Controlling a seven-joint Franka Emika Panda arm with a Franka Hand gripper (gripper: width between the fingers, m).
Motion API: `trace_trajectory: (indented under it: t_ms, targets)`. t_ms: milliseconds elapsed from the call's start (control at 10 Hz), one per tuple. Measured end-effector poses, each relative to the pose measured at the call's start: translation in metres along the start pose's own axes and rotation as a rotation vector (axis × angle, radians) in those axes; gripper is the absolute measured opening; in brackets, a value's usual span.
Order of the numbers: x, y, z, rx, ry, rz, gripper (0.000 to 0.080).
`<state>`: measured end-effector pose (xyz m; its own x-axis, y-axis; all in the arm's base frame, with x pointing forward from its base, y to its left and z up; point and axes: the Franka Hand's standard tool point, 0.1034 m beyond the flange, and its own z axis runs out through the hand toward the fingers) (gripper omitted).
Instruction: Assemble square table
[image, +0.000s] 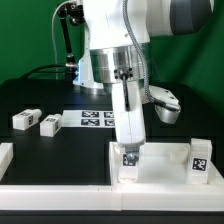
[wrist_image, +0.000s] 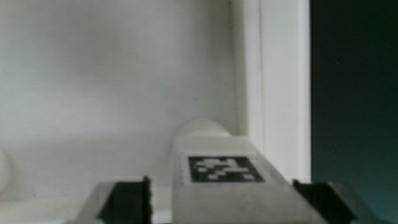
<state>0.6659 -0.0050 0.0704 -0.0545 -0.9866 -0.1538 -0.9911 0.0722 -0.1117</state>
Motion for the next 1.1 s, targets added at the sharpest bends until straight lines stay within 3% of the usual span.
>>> trace_trajectory:
  t_ms: [100, 200, 600, 900, 1100]
  targets:
    - [-0.0021, 0.004, 0.0004, -0.042, 0.017, -0.231, 0.0572]
    - [-0.0049, 0.0014, -0.0015, -0.051, 0.026, -0.353, 0.0633]
    - [-0.0011, 0.0018, -0.0004, -0.053, 0.022, -0.654, 0.0648]
    - [-0.006, -0.0032, -0.0048, -0.096, 0.036, -1.253, 0.0648]
    - [-0.0036, -0.0025, -0.0039, -0.096, 0.038, -1.222, 0.0648]
